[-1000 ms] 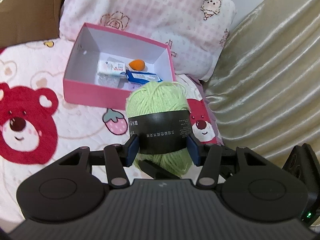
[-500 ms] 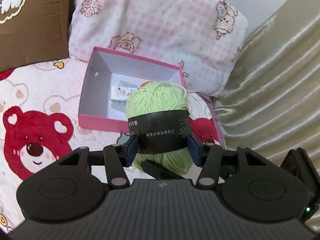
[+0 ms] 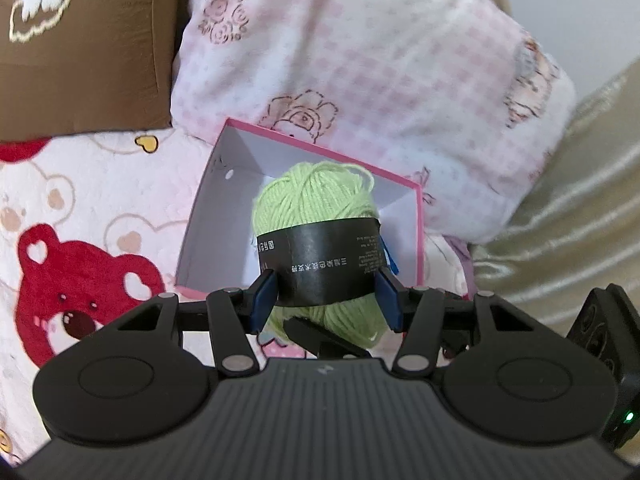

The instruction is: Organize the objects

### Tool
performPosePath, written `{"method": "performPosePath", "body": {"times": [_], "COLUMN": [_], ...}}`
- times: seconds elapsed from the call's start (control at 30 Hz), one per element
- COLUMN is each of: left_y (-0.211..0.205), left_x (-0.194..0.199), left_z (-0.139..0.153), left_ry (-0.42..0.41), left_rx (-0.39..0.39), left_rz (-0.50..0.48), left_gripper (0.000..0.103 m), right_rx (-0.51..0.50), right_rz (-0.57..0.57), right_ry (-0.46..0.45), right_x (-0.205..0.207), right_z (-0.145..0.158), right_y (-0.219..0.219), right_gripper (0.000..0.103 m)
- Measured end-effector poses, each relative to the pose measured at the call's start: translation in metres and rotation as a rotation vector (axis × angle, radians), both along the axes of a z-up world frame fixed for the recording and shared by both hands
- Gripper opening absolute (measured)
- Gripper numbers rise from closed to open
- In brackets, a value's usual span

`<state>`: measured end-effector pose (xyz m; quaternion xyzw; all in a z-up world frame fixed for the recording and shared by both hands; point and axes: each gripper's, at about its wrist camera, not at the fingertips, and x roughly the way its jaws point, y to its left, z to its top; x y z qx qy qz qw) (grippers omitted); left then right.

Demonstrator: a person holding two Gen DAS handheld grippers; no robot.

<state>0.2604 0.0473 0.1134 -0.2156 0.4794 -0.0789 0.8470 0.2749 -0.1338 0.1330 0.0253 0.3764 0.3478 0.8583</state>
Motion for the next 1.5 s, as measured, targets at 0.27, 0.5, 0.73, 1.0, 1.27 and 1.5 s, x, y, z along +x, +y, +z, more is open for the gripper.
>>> {"method": "performPosePath", "body": {"times": [0.27,0.5,0.73,1.0,1.27,1.5], "left_y": [0.003,0.019,0.026,0.016,0.010,0.008], "left_x": [0.049,0.080,0.090,0.097,0.097,0.097], "left_z": [-0.058,-0.116,-0.143,-0.148,-0.138,-0.133], "left_ry": [0.054,0.118,0.150,0.139,0.061,0.069], "left_rx": [-0.153,-0.346,-0.414,-0.368,-0.298,-0.195], "left_rz": [0.125,0.206,0.230,0.179,0.118,0.074], "left_gripper": [0.052,0.052,0.050,0.050,0.050,0.050], "right_rx": [-0.200,-0.302,-0.367,-0.296,-0.193,-0.105], "right_rz": [0.136,0.172,0.210,0.114,-0.002,-0.265], "right_ry": [-0.031,-0.062,-0.064,-0.047,0.027,0.126], "right_x": [0.060,0.091,0.104,0.117,0.124,0.132], "right_z": [-0.029,-0.060,-0.080,-0.092,-0.091,-0.094], "right_y": [0.007,0.011,0.018,-0.002,-0.031,-0.058], "right_gripper": [0.056,0.056,0.056,0.059,0.071,0.081]}}
